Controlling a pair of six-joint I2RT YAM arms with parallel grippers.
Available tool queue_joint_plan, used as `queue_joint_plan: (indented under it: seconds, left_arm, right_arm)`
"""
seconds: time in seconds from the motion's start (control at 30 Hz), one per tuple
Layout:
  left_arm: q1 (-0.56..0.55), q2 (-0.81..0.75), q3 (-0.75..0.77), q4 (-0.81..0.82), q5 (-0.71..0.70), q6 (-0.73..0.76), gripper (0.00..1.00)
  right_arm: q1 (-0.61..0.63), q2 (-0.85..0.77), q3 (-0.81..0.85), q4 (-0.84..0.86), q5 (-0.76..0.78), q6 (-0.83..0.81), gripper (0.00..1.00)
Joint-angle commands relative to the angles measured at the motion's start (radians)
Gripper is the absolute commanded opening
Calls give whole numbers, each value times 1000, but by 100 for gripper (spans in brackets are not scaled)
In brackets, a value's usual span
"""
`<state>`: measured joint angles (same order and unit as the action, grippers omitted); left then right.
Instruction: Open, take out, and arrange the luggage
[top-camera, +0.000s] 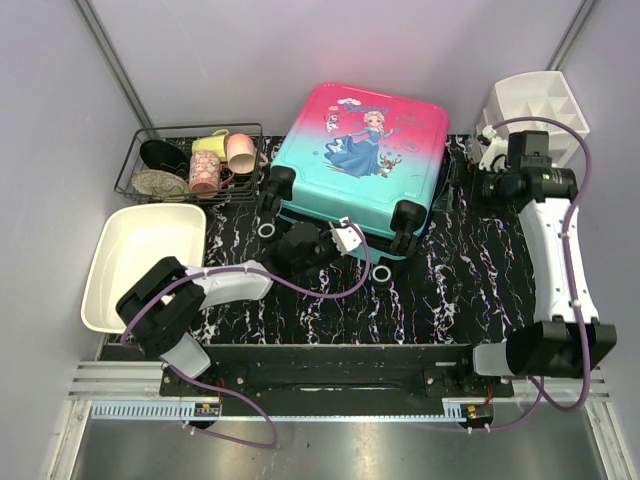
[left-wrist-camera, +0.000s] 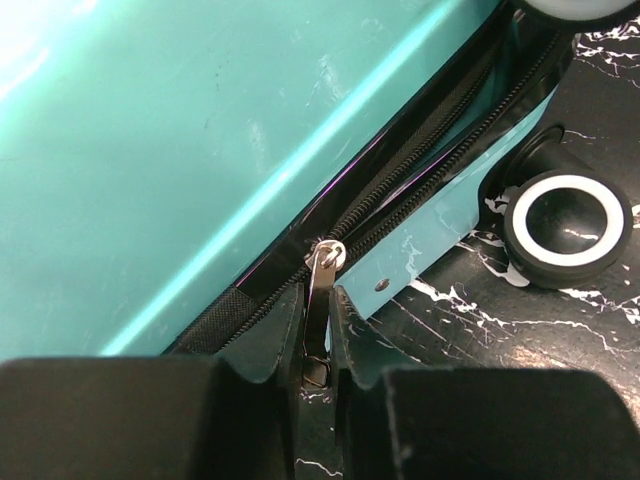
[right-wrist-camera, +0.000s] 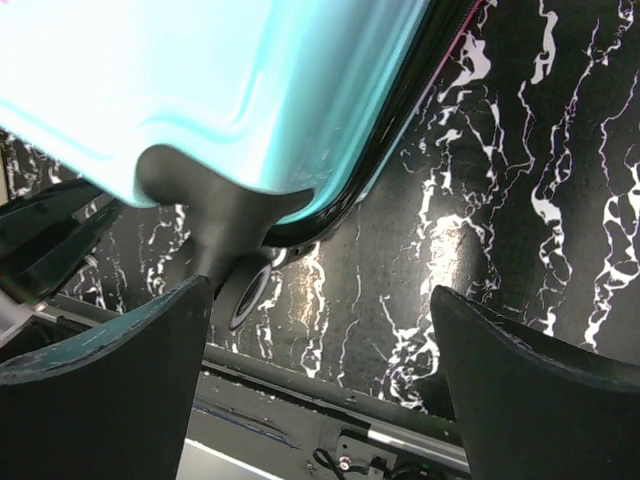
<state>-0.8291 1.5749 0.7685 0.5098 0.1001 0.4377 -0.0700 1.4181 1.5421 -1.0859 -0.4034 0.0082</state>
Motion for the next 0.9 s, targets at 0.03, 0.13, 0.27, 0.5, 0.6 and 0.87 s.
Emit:
queue_joint_plan:
  seconds: [0.03,0.13,0.27,0.5,0.6,0.87]
  left_arm:
    - [-80,37,67,90,1,-117,0]
    - [-85,57,101,72,-28,-158,0]
    - [-94,71,121,70,-53,-177,0]
    - [-133,117,160,107,-88,-178,0]
    - [-136,134,187,107,-127,-205,0]
    - [-113,68,98,128,-206,-253,0]
  right_arm:
    - [44,-59,-42,-40,-28,104,99]
    - [160,-51,-85,-48,18,150,100]
    - [289,-33,-82,-42,109,185,100]
    - [338,51,-63,-54,288,187,90]
    - [337,79,-57,-58,307,196,78]
    - [317,99,2,-80,311,181,0]
